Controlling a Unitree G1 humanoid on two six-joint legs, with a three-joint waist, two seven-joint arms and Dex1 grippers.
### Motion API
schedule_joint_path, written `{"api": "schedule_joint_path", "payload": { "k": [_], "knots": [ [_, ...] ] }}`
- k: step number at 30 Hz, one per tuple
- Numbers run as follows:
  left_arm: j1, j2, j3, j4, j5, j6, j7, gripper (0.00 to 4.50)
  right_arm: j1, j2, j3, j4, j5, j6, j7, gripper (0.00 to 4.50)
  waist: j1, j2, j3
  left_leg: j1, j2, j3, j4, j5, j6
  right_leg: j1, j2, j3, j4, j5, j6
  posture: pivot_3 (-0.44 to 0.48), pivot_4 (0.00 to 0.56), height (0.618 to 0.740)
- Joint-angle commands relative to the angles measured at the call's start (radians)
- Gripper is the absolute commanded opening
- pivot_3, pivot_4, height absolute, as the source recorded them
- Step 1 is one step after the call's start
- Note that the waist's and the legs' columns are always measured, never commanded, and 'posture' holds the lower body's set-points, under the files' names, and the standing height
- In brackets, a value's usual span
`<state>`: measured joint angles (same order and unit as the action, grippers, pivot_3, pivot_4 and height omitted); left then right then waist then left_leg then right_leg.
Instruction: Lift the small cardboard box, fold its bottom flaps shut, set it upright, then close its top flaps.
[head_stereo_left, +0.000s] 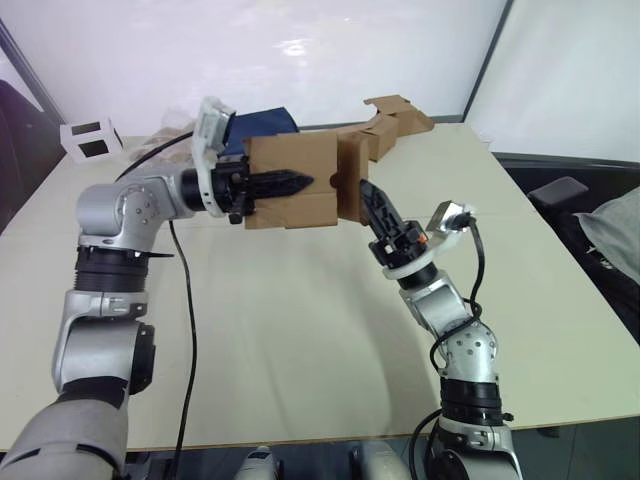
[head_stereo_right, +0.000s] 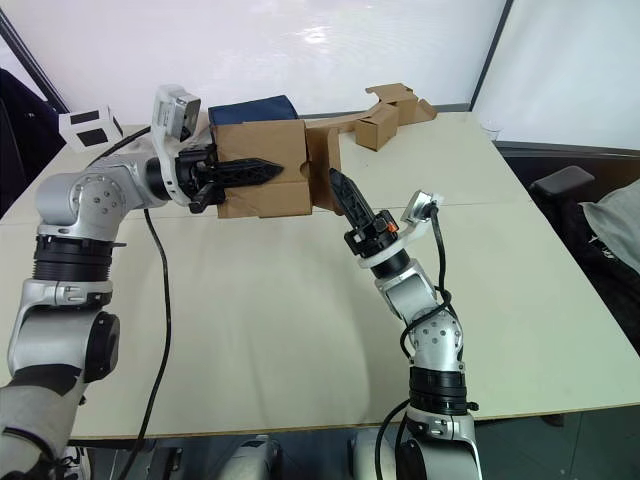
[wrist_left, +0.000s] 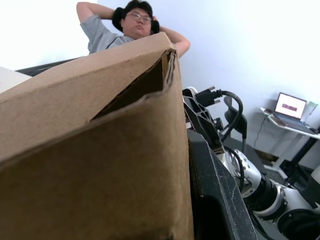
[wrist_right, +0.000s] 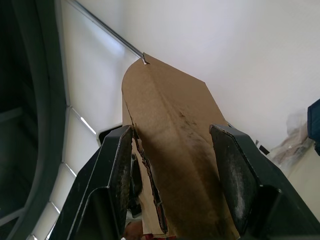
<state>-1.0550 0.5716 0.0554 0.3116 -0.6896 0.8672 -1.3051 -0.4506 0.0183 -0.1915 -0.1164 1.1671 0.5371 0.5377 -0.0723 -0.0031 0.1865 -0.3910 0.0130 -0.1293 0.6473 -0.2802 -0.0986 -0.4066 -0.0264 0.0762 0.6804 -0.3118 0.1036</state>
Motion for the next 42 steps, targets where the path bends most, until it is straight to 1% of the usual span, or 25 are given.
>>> {"api": "schedule_joint_path", "payload": {
  "k": [1,9,16,20,29,39,42],
  "knots": [
    [-0.009,0.002,0.028,-0.026,-0.025,-0.001,-0.003,0.00,-0.011,0.006,0.010,-0.028,-0.019,-0.016,0.003,2.51,0.001,0.000,0.000,0.000,0.000,0.000,0.000,0.000,0.000,0.000,0.000,0.000,0.000,0.000,0.000,0.000,0.150,0.740],
    [-0.003,0.003,0.029,-0.036,-0.027,0.005,-0.002,0.00,-0.017,0.013,0.011,-0.034,-0.021,-0.021,0.003,2.51,0.000,0.000,0.000,0.000,0.000,0.000,0.000,0.000,0.000,0.000,0.000,0.000,0.000,0.000,0.000,0.000,0.150,0.740],
    [-0.006,0.004,0.029,-0.025,-0.023,-0.001,-0.005,0.00,-0.005,0.026,-0.017,-0.069,0.075,-0.005,0.005,2.51,0.001,0.000,0.000,0.000,0.000,0.000,0.000,0.000,0.000,0.000,0.000,0.000,0.000,0.000,0.000,0.000,0.150,0.740],
    [-0.007,0.003,0.029,-0.024,-0.023,-0.002,-0.006,0.00,0.000,0.028,-0.026,-0.065,0.090,-0.009,-0.009,2.51,0.001,0.000,0.000,0.000,0.000,0.000,0.000,0.000,0.001,0.000,0.000,0.000,0.000,0.000,0.000,0.000,0.150,0.740],
    [-0.008,0.000,0.029,-0.034,-0.030,0.006,-0.005,0.00,-0.013,0.032,-0.008,-0.033,0.033,-0.028,-0.026,2.51,0.000,0.000,0.000,0.000,0.000,0.000,0.000,0.000,0.001,0.000,0.000,0.000,0.000,0.000,0.000,0.000,0.150,0.740],
    [-0.005,-0.002,0.032,-0.042,-0.033,0.010,-0.002,0.00,-0.016,0.051,-0.007,-0.034,0.047,-0.024,-0.034,2.51,0.000,0.000,0.000,0.000,0.000,0.000,0.000,0.000,0.001,0.000,0.000,0.000,0.000,0.000,0.000,0.000,0.150,0.740],
    [-0.005,-0.002,0.032,-0.042,-0.035,0.010,0.000,0.00,-0.016,0.057,-0.006,-0.037,0.048,-0.022,-0.036,1.73,0.001,0.000,0.000,0.000,0.000,0.000,0.000,0.000,0.001,0.000,0.000,0.000,0.000,0.000,0.000,0.000,0.150,0.740]
  ]
}}
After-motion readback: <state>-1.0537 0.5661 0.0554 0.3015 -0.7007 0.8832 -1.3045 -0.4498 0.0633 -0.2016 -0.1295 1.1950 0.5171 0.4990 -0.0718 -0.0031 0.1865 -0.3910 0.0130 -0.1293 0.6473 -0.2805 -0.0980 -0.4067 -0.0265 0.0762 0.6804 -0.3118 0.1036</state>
